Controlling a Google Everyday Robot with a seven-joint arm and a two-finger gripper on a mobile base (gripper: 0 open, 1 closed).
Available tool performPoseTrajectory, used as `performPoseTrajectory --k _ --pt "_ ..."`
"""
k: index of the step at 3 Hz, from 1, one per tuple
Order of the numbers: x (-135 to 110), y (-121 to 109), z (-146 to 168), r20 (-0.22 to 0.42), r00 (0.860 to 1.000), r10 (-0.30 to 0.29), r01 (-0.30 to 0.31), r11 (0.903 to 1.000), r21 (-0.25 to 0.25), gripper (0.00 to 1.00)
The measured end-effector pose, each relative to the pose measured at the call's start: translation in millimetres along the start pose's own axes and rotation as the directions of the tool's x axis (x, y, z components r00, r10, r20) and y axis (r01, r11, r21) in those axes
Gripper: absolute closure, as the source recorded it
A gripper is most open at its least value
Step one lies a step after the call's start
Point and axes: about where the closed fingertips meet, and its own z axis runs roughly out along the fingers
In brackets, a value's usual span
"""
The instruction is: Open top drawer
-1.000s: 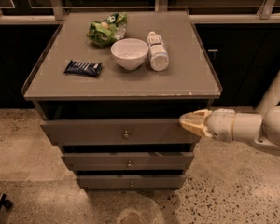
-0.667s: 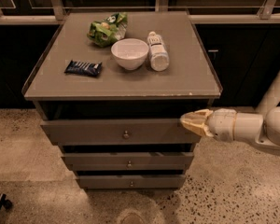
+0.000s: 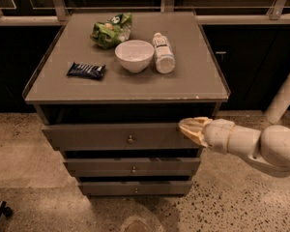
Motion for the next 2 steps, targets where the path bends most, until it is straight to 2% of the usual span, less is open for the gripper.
performPoseTrajectory --k 1,2 --pt "-4.3 -0.8 22.9 0.032 0.999 -0.037 0.034 0.9972 0.067 1.00" --pt "-13.0 -12.6 46.0 0.045 0.996 -0.074 0.068 0.9914 0.111 1.00"
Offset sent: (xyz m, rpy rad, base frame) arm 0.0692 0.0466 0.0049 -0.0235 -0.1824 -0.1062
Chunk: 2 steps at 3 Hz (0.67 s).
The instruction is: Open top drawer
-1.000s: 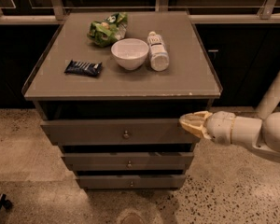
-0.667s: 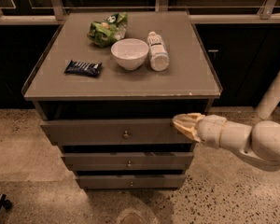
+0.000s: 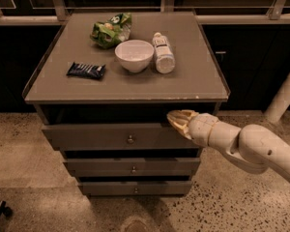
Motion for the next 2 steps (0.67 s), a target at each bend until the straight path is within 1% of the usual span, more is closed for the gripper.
performPoseTrajectory --k 1,2 --pt "-8.0 -14.2 17.8 -0.011 1.000 -0.027 0.027 0.9990 0.037 1.00" --pt "-0.1 -30.9 25.0 -0.054 0.998 -0.025 0.029 0.9967 0.076 1.00"
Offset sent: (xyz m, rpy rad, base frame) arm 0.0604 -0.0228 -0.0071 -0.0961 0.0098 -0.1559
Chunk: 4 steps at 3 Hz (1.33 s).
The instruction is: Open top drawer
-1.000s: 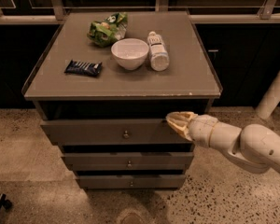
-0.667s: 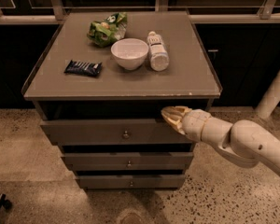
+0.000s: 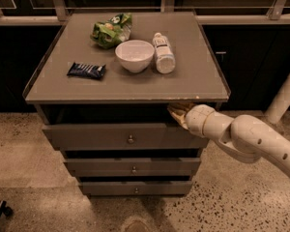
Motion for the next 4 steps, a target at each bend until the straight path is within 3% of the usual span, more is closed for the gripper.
performPoseTrajectory --k 2,4 --pt "44.8 -11.5 4.0 -0.108 0.993 0.050 -0.044 0.9977 0.051 1.00" --pt "42.6 -11.3 4.1 -0.112 0.993 0.044 -0.040 0.9983 0.043 1.00"
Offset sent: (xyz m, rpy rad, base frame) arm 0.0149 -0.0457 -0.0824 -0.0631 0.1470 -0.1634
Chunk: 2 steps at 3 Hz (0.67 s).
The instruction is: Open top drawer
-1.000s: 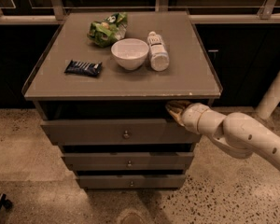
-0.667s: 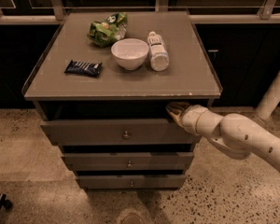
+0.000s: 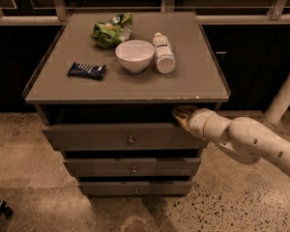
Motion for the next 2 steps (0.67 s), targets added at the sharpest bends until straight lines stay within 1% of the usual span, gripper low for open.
performPoseTrajectory --k 1,2 --pt "2.4 10.8 -1.8 -0.028 0.999 -0.037 0.035 0.9970 -0.070 1.00" --pt "-0.7 10.2 -3.0 -0.029 0.999 -0.038 0.036 0.9967 -0.073 1.00"
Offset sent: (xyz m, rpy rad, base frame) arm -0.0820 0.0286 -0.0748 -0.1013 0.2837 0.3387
